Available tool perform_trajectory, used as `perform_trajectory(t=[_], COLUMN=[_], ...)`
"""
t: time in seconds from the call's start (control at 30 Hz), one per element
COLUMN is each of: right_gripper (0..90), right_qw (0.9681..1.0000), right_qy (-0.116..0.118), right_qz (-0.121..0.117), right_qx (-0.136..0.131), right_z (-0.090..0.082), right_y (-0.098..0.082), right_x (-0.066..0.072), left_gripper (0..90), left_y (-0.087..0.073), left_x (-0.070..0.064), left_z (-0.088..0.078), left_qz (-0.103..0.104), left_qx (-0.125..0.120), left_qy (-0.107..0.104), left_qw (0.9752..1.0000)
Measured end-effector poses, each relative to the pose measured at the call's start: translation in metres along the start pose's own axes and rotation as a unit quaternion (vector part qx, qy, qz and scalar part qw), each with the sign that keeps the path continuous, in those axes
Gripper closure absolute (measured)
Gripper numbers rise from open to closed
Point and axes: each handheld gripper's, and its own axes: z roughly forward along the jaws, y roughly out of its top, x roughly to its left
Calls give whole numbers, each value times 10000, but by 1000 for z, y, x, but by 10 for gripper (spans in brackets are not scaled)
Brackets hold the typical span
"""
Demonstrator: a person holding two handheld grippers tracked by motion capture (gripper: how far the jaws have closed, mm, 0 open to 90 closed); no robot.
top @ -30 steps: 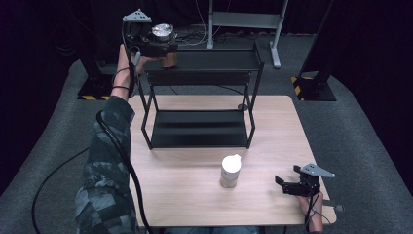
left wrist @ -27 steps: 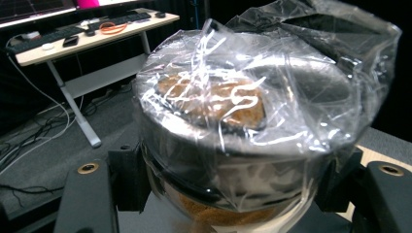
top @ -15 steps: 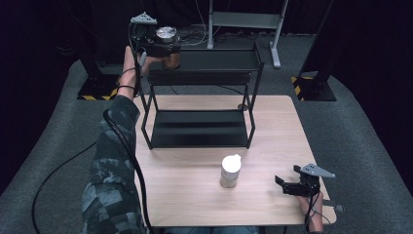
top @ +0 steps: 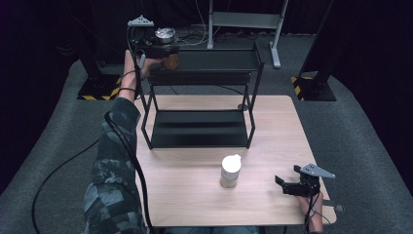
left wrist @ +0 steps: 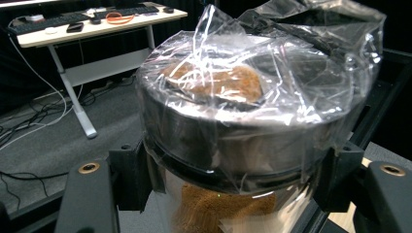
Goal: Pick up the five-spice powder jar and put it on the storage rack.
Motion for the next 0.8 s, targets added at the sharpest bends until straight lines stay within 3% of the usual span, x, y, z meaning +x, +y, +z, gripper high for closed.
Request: perform_trajectory(t=[0.67,0.8], right_gripper=[5,5], right_qw=[10000,10000], right_qy=[-24,-22], right_qz=[-38,-38], right_qx=[-6,0], right_z=[0,0], right_y=[0,0], right_x=[1,1], left_gripper=[301,217], left_y=[2,5], left_x=[-5,-13], left_z=[-1,-3], left_qz=[44,104], left_qx=[41,21], left_qy=[73,196], left_qw=[10000,9998])
